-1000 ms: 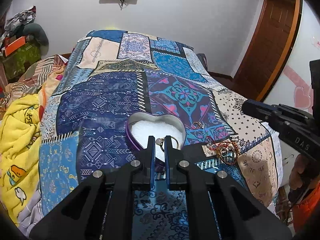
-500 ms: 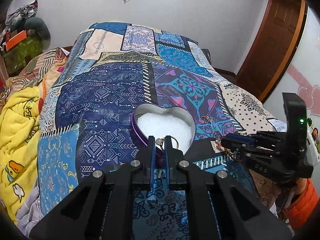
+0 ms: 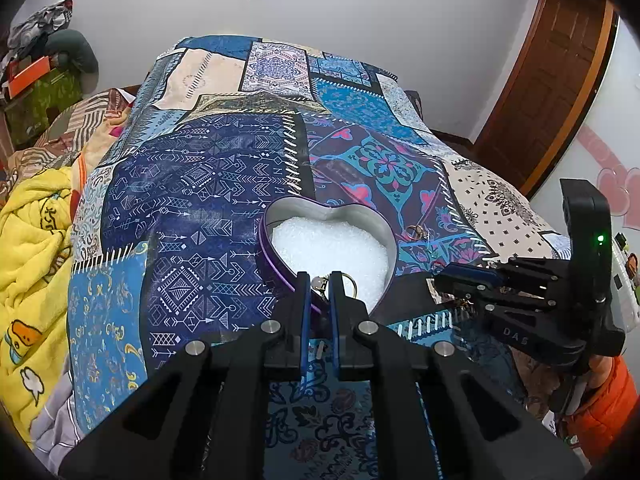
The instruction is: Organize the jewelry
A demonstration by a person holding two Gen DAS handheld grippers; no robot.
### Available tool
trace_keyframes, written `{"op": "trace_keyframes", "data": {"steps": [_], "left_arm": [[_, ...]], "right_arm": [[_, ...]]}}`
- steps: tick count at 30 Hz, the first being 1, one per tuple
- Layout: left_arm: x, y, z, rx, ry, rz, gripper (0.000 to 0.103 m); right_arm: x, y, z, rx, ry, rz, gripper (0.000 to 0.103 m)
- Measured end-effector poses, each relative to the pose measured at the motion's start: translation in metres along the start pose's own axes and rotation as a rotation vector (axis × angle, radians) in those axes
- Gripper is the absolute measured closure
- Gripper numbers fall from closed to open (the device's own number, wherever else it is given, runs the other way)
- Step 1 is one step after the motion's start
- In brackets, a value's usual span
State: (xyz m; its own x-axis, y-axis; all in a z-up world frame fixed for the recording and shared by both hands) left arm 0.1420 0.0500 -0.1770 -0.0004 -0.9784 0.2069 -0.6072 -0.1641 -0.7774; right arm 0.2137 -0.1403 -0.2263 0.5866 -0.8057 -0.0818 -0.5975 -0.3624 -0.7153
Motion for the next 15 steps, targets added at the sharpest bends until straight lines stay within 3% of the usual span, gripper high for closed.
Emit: {"op": "trace_keyframes", "data": {"steps": [3, 15], "left_arm": [[0.001, -0.001, -0.001, 0.005, 0.002, 0.005, 0.096], [0.013, -0.009, -0.022, 0.048, 0.015, 0.019, 0.096]], "right_arm": [[0.002, -0.001, -0.007, 0.017, 0.002, 0.014, 0.095], [0.001, -0.02, -0.049, 0.135, -0.01, 0.012, 0.097]]}}
Point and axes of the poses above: each gripper's, at about its wrist camera, not at the fingertips, and z roughly the way its jaws point, x to its right, y to its underside, the point moved 3 cm from there along z, roughly the way its jaws point, and after that the axes turned 11 degrees about x, right-handed, at the moved point
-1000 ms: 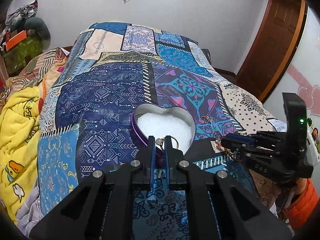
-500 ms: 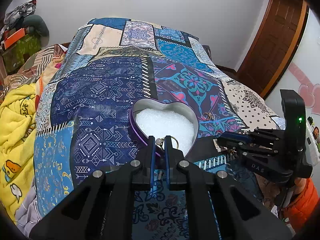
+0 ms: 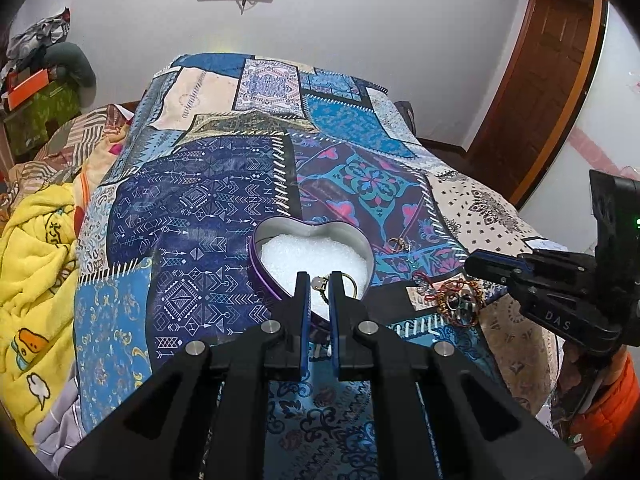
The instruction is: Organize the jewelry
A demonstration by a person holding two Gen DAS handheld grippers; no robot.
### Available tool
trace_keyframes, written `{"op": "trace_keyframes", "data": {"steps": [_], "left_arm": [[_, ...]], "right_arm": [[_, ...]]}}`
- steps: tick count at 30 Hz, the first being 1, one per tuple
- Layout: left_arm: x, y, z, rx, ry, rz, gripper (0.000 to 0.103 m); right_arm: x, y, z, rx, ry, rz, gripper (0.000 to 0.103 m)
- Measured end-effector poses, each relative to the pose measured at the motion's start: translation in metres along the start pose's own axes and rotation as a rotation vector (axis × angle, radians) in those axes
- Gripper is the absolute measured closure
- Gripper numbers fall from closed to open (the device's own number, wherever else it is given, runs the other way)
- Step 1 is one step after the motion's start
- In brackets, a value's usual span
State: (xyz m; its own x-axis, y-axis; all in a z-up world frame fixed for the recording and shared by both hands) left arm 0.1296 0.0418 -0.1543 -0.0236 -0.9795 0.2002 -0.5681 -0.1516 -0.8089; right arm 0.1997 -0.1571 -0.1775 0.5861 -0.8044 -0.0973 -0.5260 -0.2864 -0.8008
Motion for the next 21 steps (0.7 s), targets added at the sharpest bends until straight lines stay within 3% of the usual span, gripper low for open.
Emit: {"op": "trace_keyframes", "data": {"steps": [4, 5, 7, 8, 21], "left_arm": [[0.0, -0.003, -0.003, 0.008, -0.005, 0.008, 0.096], [0.0, -0.003, -0.003, 0.009, -0.007, 0.009, 0.096], [-0.002, -0.006, -0.001, 0.012, -0.01, 0.007, 0.096], [-0.003, -0.007, 0.0, 0.013, -0.012, 0.006, 0.096], [-0.007, -0.013, 0.029, 0.0, -0.004, 0.011, 0.096]], "right_arm": [[0.004, -0.007, 0.014, -0.011, 0.043, -0.013, 0.092], [0.006, -0.009, 0.018, -0.021, 0.054, -0.012, 0.087], [0.014, -0.011, 0.031, -0.045, 0.074, 0.002, 0.067], [0.017, -0.011, 0.036, -0.051, 0.072, 0.012, 0.063], [0.016, -0.004, 0.098, -0.184, 0.057, -0.08, 0.064]]}}
Point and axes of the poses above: each gripper's, at about its wrist camera, not at the fingertips, and z roughly the way its jaws point, x to its right, y to its underside, the point moved 3 cm from there along z, roughly the way its jaws point, and after that the axes turned 11 degrees about x, right-handed, at the moved point
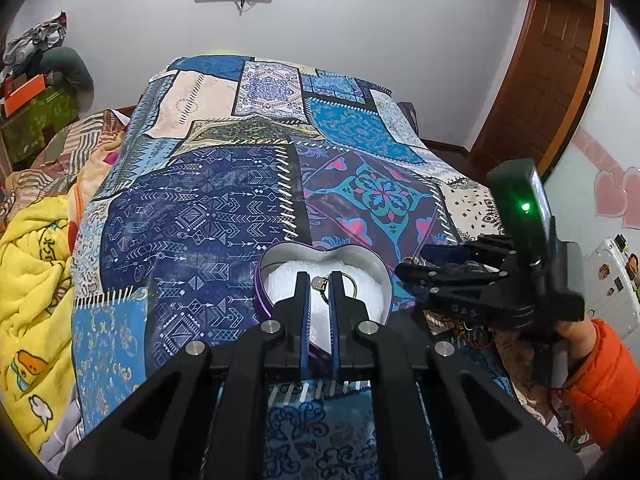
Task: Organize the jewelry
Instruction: 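Lower the gold ring into the heart tin and open the right gripper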
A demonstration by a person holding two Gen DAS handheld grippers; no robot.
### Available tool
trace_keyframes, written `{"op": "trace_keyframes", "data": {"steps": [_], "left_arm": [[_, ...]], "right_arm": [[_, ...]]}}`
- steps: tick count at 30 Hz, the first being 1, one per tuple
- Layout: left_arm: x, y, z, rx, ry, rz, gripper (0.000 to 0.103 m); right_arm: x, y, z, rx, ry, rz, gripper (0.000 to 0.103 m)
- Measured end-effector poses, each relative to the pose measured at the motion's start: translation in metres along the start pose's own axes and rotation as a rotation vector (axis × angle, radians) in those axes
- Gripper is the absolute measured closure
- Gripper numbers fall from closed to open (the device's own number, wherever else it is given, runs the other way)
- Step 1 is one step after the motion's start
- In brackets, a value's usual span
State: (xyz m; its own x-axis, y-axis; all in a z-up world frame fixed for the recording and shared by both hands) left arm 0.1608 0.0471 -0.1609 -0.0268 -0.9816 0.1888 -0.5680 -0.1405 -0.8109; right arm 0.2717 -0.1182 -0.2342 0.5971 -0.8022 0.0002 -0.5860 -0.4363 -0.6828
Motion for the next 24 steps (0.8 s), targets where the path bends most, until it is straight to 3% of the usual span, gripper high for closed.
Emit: {"op": "trace_keyframes", "data": {"steps": [2, 4, 9, 14, 24], "left_arm": [[0.001, 0.001, 0.003, -0.003, 0.001, 0.001, 0.096], [0.001, 0.002, 0.006, -0.01, 0.004, -0.002, 0.096], [0.002, 0.004, 0.01, -0.019, 0.006, -0.008, 0.096], [0.001, 0.003, 0.005, -0.01, -0.004, 0.003, 0.096], [-0.006, -0.006, -0.003, 0.008, -0.021, 0.0, 0.096]], "right_arm": [[0.0, 0.0, -0.001, 0.001, -0.008, -0.006, 0.07], [0.0, 0.0, -0.001, 0.0, -0.012, -0.007, 0.084], [-0.001, -0.003, -0.002, 0.014, -0.011, -0.004, 0.085], [-0.004, -0.017, -0.022, 0.083, -0.03, 0.018, 0.085], [-0.051, -0.043, -0.072, 0.221, -0.16, -0.033, 0.085]]}}
Point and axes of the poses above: each gripper's, at about its wrist camera, not at the fingertips, and z roughly the way its jaws point, x to its right, y to its underside, the point moved 3 cm from there along z, roughly the way its jaws point, and after that the axes turned 11 degrees about x, right-handed, at the moved point
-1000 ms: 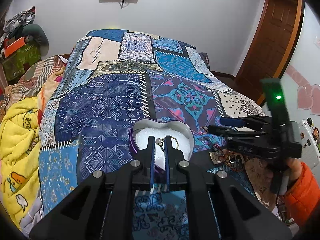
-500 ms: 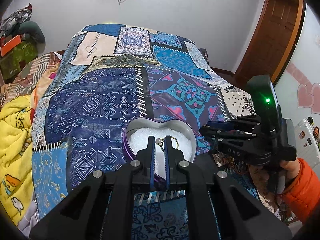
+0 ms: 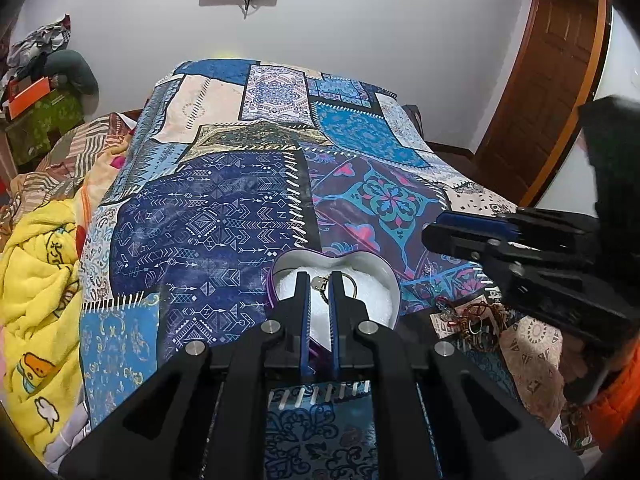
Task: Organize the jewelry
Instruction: 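Lower the gold ring into the heart tin and open the right gripper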
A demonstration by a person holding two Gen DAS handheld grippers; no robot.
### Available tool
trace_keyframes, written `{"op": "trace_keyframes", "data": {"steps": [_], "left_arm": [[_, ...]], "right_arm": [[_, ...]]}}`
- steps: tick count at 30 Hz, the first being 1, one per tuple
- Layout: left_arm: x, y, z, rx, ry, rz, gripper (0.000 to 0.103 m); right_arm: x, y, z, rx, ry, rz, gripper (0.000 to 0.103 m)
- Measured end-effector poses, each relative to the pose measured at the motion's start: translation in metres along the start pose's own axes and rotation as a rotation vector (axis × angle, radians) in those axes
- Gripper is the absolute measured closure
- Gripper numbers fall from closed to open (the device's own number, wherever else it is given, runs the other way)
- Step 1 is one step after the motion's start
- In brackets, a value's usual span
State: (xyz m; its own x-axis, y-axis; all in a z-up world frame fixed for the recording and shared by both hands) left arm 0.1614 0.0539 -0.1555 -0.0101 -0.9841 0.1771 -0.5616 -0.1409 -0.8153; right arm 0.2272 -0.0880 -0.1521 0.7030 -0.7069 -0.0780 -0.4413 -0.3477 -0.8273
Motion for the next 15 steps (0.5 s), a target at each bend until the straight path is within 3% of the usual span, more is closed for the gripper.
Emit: {"op": "trace_keyframes", "data": {"steps": [5, 15], "left_arm": [[0.0, 0.002, 0.007, -0.026, 0.009, 0.016, 0.096], [-0.004, 0.003, 0.025, -0.068, 0.017, 0.064, 0.096]], "right_arm": [[-0.027, 0.003, 0.009, -0.015, -0.06, -0.044, 0.085], [-0.022, 0.023, 0.035, -0.097, -0.078, -0.006, 0.085]]}}
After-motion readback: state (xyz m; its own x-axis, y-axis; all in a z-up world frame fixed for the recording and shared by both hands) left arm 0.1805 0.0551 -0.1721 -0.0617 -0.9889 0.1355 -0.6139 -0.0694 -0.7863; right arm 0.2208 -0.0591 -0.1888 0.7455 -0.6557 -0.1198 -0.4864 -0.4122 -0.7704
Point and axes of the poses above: each gripper's, at about its wrist camera, not at the fingertips, and z roughly the way its jaws point, x to its right, y to its underside, the point moved 3 cm from there along z, roughly the way its jaws point, and after that the axes turned 11 degrees about x, right-handed, at the moved point
